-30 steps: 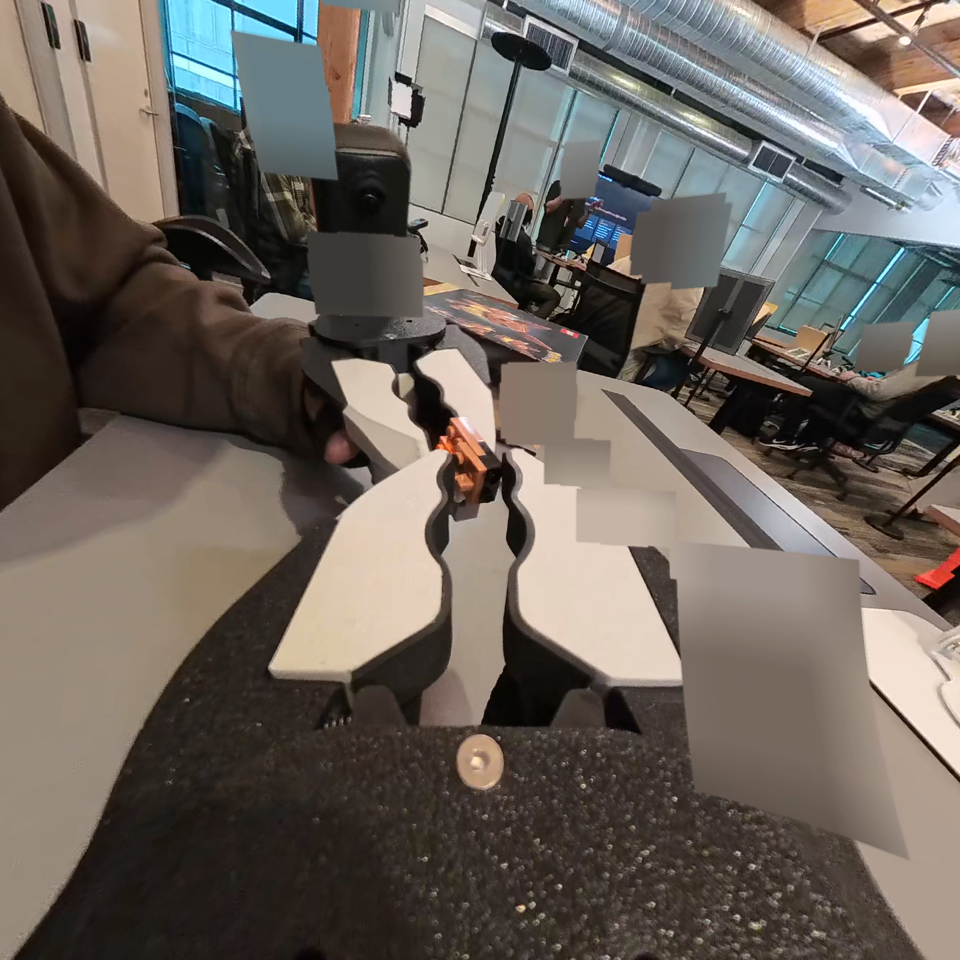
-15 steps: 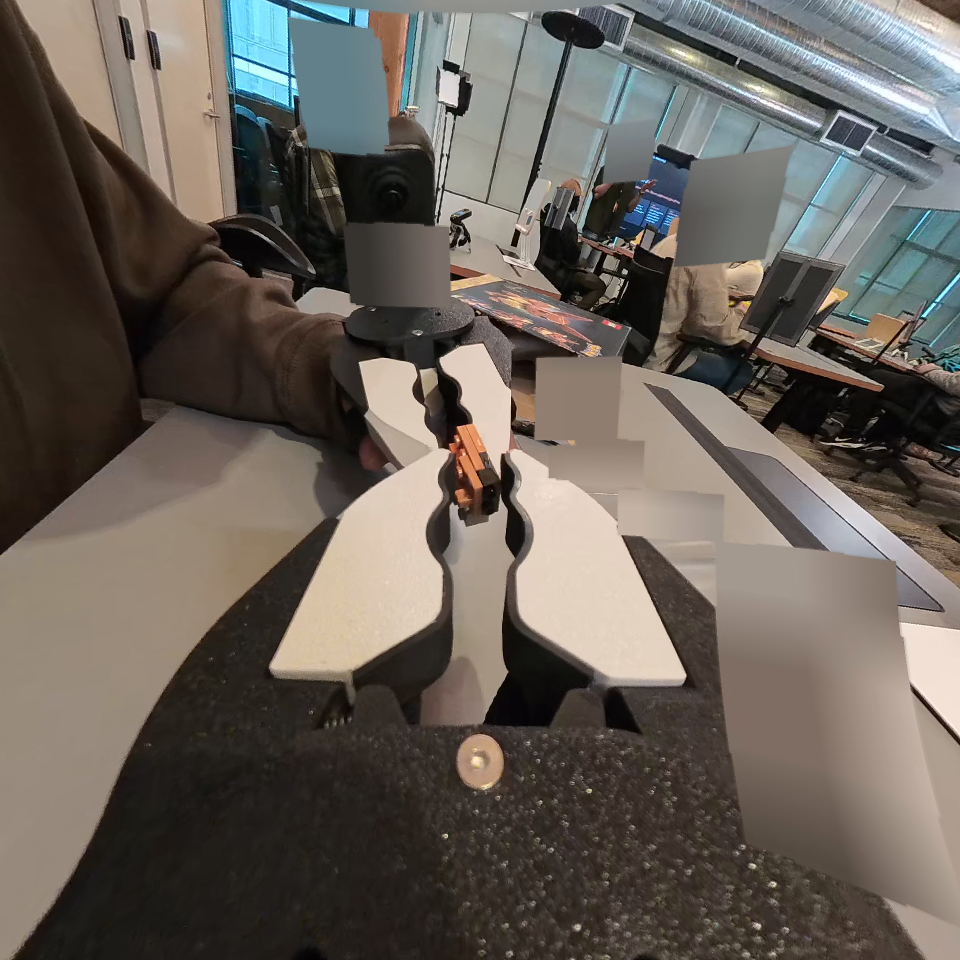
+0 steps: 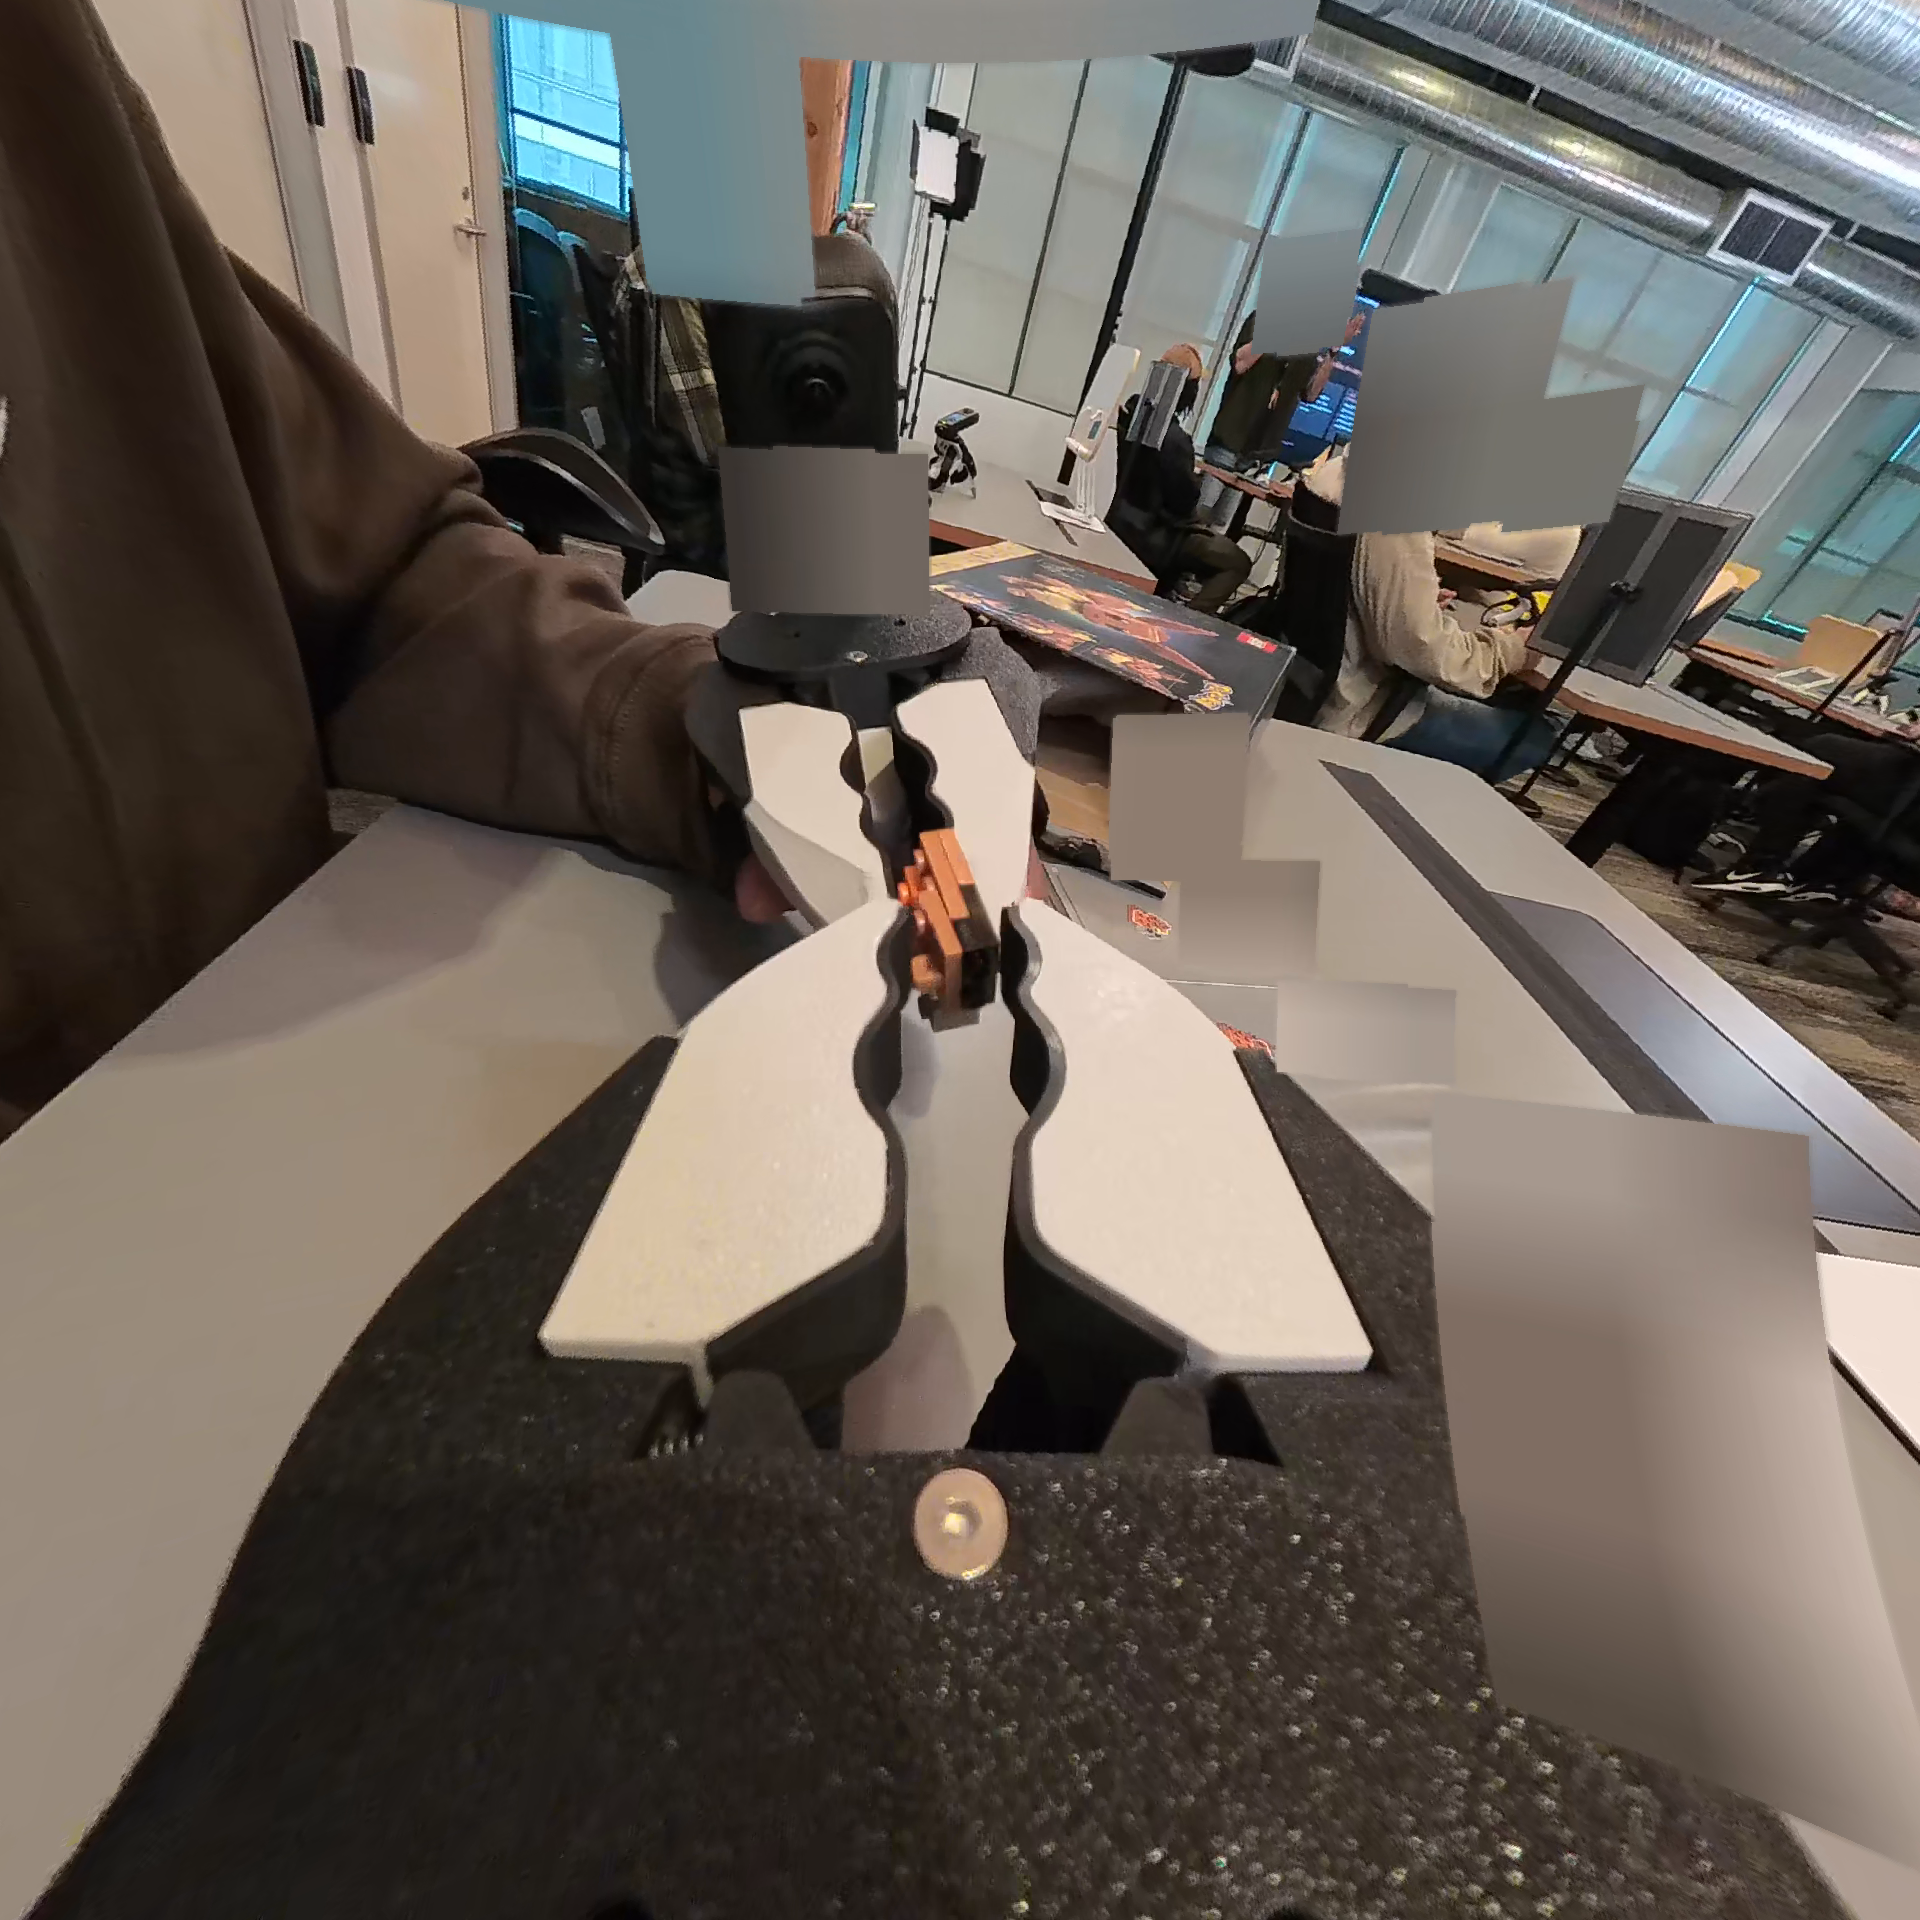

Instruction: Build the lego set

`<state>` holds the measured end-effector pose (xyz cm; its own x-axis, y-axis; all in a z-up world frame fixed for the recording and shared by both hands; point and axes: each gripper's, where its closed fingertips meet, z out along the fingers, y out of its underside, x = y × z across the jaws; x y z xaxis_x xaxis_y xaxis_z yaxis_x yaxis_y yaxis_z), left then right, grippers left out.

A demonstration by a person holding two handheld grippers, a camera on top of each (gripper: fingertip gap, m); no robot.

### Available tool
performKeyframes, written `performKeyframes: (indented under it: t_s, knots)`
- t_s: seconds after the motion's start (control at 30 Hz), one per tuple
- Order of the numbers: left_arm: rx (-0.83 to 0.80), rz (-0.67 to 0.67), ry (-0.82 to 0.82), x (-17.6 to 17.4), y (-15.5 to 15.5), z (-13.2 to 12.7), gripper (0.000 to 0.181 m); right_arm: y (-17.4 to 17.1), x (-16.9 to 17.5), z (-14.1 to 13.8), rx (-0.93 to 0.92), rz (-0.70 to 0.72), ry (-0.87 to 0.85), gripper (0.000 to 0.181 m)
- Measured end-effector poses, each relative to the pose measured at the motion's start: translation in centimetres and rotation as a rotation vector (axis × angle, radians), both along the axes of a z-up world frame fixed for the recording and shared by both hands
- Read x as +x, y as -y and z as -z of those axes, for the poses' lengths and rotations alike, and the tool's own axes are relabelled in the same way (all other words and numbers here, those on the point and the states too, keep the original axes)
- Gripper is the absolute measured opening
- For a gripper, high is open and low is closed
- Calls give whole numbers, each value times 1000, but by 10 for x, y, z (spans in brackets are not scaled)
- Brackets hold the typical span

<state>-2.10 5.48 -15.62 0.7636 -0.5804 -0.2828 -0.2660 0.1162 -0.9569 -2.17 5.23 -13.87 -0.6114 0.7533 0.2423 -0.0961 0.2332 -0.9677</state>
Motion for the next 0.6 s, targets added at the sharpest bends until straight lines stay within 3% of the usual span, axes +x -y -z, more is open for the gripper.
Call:
performKeyframes:
  t_s: [0.6]
  knots:
    - [12,-11,-28,0,1,0,12,1,1,2,12,-1,1,14]
